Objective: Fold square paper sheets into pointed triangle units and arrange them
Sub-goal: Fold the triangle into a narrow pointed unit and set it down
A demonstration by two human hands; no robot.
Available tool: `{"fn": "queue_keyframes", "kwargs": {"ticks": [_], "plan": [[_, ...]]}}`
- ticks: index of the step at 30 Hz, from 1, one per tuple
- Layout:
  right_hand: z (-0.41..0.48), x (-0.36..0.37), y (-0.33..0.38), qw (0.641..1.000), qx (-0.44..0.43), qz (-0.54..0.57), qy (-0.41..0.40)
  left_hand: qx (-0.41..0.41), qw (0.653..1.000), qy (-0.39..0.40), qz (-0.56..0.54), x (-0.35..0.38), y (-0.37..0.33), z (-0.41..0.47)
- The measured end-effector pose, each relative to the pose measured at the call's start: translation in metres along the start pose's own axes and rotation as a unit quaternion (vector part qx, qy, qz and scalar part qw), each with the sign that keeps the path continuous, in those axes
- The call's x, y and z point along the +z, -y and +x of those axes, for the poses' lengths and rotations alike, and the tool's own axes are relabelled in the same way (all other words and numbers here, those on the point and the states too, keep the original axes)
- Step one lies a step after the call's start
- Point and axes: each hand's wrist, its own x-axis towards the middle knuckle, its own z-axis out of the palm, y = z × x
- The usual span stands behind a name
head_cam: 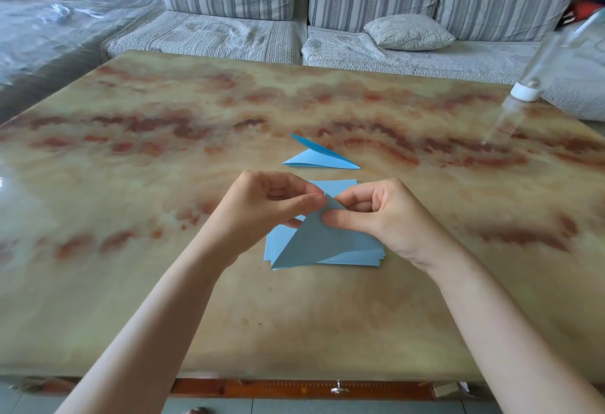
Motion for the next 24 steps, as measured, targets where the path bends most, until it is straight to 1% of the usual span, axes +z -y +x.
{"fn": "queue_keyframes", "kwargs": {"ticks": [3,10,18,24], "plan": [[0.0003,0.0012,-0.0005,1.000,-0.002,-0.001,-0.004,0.002,1.000,-0.028,0.003,0.0025,0.0018,-0.0004],[-0.0009,0.0016,0.0011,1.000,-0.002,0.004,0.000,0.022,0.999,-0.038,0.007,0.0040,0.0023,-0.0008],[0.0000,0.0028,0.0050,0.999,-0.008,0.037,0.001,0.034,0.997,-0.074,0.014,0.0052,0.0039,0.0004],[0.0004,0.0036,0.0048,0.999,-0.004,0.040,-0.008,0.011,0.997,-0.074,-0.002,0.0064,0.0007,0.0009]]}}
